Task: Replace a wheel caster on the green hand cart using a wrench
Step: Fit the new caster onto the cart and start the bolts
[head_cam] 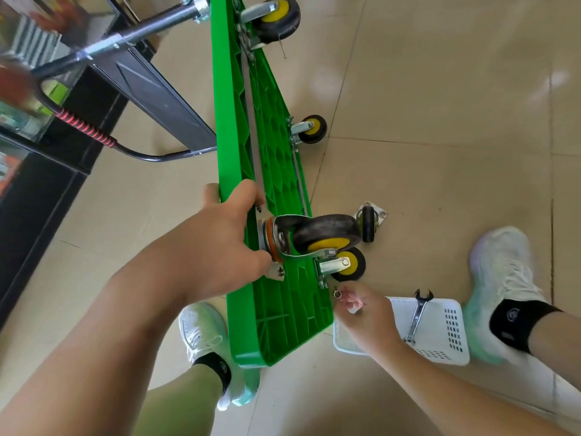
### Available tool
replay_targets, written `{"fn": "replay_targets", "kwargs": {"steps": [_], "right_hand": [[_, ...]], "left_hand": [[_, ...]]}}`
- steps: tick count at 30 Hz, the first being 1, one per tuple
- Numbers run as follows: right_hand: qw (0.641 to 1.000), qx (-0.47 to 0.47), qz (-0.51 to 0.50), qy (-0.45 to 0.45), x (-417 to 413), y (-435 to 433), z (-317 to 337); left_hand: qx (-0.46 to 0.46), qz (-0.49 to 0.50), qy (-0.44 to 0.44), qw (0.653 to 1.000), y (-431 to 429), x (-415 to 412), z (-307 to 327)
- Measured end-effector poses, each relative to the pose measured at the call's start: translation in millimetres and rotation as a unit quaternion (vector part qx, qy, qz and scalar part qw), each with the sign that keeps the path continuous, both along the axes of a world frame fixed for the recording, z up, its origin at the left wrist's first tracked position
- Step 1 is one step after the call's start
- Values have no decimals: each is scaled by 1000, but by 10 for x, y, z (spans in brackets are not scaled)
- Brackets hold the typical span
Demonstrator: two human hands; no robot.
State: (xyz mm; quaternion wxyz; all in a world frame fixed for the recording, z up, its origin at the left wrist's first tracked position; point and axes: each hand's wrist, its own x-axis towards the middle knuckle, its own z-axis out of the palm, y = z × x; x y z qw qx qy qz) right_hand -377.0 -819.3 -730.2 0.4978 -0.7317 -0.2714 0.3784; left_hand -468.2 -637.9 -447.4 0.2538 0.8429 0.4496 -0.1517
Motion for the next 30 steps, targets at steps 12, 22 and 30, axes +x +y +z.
{"fn": "replay_targets", "kwargs": {"steps": [12, 22, 30], "right_hand": [[975, 123, -13, 186, -128, 190, 1071], [954, 126, -56, 267, -321, 469, 1257], [931, 95, -90, 340, -390, 521, 1248]], "left_hand": [[5, -2, 3, 1000, 18, -39, -23], [3, 0, 5, 1000, 29, -28, -40], [1, -1, -5, 1000, 39, -42, -55]]}}
